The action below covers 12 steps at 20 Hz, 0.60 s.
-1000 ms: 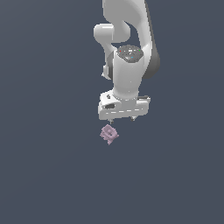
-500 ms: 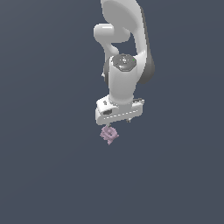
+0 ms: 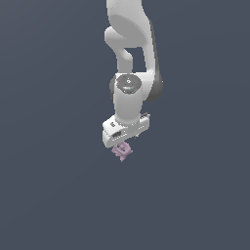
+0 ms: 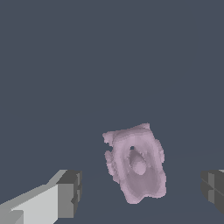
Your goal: Pick up the object and move it to a goal position.
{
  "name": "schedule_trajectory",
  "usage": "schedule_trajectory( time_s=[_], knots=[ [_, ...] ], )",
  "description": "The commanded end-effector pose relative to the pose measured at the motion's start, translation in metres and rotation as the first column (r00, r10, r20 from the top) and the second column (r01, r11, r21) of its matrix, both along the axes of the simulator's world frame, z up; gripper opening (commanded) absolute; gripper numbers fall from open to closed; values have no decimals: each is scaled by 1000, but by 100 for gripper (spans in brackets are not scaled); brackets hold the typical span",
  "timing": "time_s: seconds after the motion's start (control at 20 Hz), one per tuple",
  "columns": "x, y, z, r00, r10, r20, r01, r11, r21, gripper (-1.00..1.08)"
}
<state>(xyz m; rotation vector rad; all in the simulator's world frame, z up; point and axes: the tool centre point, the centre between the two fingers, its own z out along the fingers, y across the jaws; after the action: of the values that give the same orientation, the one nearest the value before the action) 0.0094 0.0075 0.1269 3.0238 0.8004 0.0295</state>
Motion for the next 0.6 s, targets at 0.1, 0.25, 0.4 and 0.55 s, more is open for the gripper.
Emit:
schedule_trajectory(
  time_s=[0.1,0.25,0.4,0.55],
  knots=[
    [-3,-9,-15,995,95,-10,-95,995,1,100],
    [-5,-14,-23,990,144,-14,-144,990,3,100],
    [-6,-17,-30,983,181,-18,-181,983,5,100],
    [-8,-19,-34,978,208,-20,-208,978,7,100]
  ],
)
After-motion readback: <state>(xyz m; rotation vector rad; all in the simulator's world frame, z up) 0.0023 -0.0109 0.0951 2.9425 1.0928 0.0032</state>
